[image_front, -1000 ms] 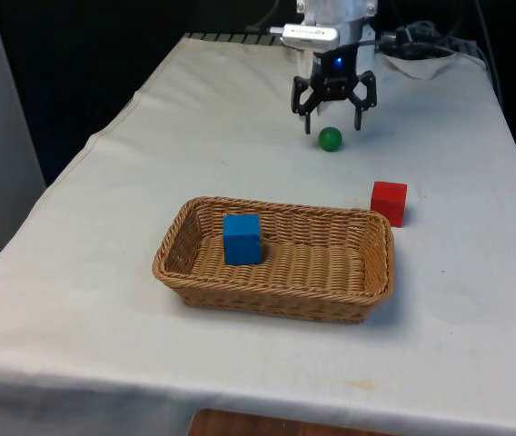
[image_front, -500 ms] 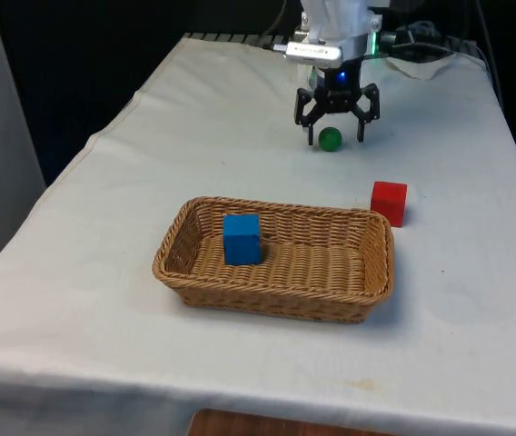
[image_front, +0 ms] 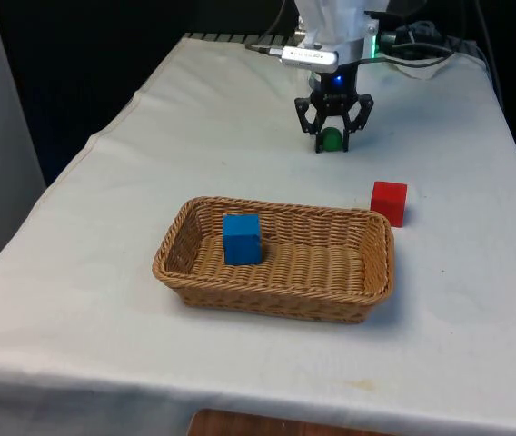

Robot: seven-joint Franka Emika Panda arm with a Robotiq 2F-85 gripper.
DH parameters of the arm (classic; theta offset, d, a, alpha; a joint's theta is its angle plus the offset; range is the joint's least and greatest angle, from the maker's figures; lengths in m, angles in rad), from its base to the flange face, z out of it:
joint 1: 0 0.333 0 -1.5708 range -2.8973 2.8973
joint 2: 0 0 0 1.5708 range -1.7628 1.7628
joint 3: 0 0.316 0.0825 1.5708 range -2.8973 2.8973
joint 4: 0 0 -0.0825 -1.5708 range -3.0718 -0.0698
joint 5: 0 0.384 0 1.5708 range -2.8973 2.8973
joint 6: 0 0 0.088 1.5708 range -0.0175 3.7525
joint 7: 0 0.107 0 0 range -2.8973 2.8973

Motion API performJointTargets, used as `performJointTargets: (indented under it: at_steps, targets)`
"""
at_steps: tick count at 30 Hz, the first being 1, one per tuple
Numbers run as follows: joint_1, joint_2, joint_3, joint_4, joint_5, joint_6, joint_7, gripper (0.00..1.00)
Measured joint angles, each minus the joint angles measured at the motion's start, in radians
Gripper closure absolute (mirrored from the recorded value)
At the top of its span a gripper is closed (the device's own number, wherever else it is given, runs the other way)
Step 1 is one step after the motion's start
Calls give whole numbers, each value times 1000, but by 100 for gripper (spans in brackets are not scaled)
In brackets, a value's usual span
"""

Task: Place all non-red objects into the basket.

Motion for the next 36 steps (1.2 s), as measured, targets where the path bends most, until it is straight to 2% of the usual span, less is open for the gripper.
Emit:
performJointTargets:
  at_steps: [1,12,20,25,36]
  targets:
    - [0,0,0,0,0,0,0,100]
    - [-2,-6,-1,2,0,0,-2,100]
    - [-3,-77,-11,-14,-4,-34,-8,100]
    - [-4,-145,-21,-25,-14,-76,-8,100]
    - [-6,-239,-30,-25,-24,-145,-8,100]
